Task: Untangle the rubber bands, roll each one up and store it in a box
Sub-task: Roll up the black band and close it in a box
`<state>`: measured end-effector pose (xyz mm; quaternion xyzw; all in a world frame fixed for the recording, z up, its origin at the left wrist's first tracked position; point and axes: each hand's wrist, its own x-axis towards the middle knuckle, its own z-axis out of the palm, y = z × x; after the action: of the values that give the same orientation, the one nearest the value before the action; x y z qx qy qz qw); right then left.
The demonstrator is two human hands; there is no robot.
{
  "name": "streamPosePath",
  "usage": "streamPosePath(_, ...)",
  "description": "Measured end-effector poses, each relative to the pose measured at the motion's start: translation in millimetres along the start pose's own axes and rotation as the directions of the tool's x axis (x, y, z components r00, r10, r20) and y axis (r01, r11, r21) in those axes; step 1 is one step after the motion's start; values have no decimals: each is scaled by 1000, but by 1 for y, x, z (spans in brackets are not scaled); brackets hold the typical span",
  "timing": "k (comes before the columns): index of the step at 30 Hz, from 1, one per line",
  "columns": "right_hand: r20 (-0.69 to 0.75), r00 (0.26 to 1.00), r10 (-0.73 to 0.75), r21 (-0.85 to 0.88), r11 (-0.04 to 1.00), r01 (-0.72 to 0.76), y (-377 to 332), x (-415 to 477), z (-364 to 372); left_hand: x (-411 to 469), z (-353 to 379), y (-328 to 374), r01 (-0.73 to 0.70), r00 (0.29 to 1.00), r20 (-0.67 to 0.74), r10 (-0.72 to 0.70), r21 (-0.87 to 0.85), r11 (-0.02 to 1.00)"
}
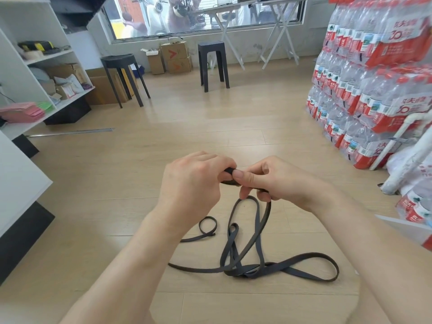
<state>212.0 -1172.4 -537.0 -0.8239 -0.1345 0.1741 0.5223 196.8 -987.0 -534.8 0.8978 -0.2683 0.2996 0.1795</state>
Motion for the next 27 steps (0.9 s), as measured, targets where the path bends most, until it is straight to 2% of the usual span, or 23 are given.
streamPosePath(3, 53, 998, 39, 47, 998, -41, 2, 1, 0, 1, -3, -1, 152, 987, 52, -149, -64, 986)
streamPosePath(6, 82, 993, 88, 97, 991, -95, 1, 1, -1, 2, -5, -2, 343, 939, 70, -336, -219, 914)
streamPosePath(8, 60, 992, 108, 119, 986, -114, 0, 0, -1, 4, -7, -4, 408, 912, 81, -402, -275, 870)
streamPosePath(12, -108, 994, 28, 95, 995, -17, 1, -2, -3, 6, -10, -9, 470, 882, 127, -453, -287, 835)
streamPosePath(14, -127, 992, 2, 111, 994, 12, 0, -1, -2, 7, -10, -11, 491, 870, 139, -473, -313, 813)
streamPosePath(18, -31, 999, 42, 464, 885, -22, 1, 3, 3, 9, -10, -15, 561, 814, 151, -561, -456, 691)
streamPosePath(20, -36, 999, 38, 530, 848, -13, 2, 6, 4, 9, -10, -17, 592, 776, 159, -610, -516, 619)
streamPosePath(24, -71, 996, -56, 525, 847, 85, 2, 6, 6, 10, -11, -18, 630, 710, 198, -676, -606, 485)
streamPosePath(27, -181, 977, -110, 414, 893, 177, 1, 7, 12, 9, -13, -16, 639, 669, 223, -709, -659, 396)
